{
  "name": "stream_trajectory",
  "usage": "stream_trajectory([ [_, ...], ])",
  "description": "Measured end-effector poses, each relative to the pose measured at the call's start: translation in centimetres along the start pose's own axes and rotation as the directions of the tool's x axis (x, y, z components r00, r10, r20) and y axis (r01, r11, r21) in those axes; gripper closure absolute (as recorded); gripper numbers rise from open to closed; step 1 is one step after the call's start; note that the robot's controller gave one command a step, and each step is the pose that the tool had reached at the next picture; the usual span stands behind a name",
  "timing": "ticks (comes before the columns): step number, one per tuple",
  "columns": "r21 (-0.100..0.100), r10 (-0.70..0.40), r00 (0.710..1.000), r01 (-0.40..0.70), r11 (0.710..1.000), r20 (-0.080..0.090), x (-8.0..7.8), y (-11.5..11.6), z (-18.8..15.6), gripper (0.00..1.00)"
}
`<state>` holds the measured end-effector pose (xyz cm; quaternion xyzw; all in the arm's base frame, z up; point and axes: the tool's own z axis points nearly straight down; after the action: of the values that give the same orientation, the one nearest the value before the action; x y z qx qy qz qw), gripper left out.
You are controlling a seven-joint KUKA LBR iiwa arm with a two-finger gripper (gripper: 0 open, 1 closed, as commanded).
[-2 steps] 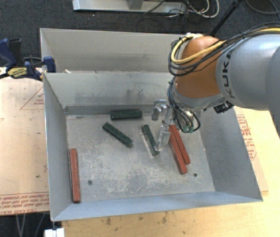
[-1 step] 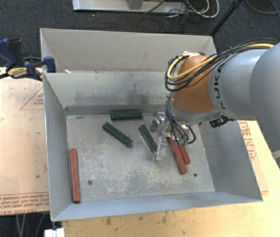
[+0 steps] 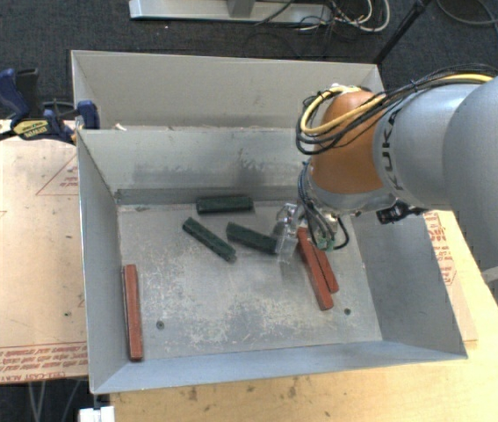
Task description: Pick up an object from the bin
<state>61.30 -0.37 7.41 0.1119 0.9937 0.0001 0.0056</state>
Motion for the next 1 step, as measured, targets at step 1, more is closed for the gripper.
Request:
stream_trajectory([
  [1, 0.0, 0.0, 1.0, 0.0, 1.0, 0.0, 0.0, 0.0, 0.0, 1.0],
])
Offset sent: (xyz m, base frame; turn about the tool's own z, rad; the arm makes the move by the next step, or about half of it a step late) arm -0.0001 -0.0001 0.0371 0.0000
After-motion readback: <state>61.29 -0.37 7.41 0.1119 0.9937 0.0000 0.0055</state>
